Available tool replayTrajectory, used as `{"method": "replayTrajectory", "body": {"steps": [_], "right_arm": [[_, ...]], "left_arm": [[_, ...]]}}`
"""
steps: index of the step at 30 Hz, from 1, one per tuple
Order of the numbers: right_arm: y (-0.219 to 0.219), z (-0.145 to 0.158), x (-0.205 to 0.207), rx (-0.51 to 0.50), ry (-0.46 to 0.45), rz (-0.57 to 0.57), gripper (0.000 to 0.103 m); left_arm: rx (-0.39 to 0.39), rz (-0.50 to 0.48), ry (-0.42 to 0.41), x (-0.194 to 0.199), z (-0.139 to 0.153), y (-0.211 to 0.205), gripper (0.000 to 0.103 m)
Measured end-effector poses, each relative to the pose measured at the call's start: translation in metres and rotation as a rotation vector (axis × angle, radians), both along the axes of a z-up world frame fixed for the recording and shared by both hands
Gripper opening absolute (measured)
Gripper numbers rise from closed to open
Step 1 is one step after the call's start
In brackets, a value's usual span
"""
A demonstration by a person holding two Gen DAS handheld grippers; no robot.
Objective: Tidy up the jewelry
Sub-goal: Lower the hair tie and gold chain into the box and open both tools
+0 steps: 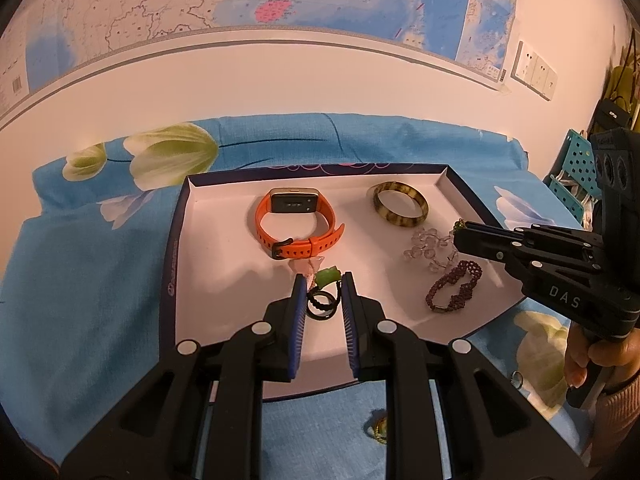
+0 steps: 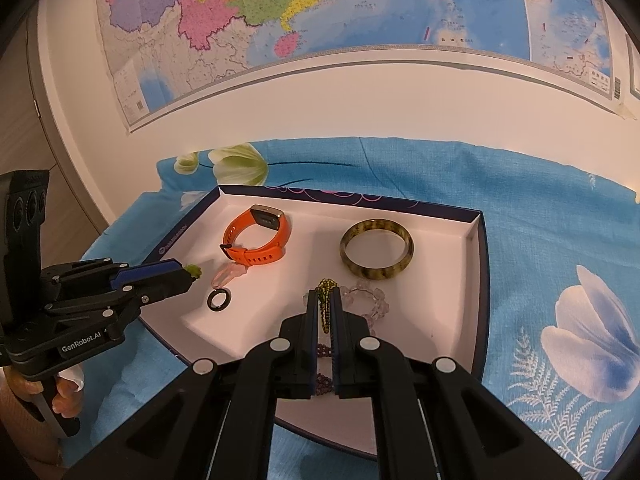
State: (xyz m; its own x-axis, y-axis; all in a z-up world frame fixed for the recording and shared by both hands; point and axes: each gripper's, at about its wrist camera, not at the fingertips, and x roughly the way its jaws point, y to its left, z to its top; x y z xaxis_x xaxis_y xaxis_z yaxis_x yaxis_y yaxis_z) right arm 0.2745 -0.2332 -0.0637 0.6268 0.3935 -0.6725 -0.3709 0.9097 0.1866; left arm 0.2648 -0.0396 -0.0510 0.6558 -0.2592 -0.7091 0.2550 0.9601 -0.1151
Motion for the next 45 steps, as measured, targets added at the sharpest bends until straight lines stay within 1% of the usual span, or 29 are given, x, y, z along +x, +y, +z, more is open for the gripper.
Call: {"method": "replayTrajectory", "body": {"steps": [23,40,45], "right_arm": [[0.000,-0.007,0.010,-0.009,0.026,-0.012,0.004],[0.003,-0.016,0.020,-0.039,0.047,-0.023,0.004],[0.004,-0.017,0.022,-0.042,0.050,-0.033,0.007]], "left_arm": [[0.012,0.014,0.020,0.008,-0.008,0.002,0.018],[0.026,0.031,0.072,0.019,-0.025,0.003,0.018],[0.023,0.027,0.091,0.021,-0.030,0.003,0.019]]}}
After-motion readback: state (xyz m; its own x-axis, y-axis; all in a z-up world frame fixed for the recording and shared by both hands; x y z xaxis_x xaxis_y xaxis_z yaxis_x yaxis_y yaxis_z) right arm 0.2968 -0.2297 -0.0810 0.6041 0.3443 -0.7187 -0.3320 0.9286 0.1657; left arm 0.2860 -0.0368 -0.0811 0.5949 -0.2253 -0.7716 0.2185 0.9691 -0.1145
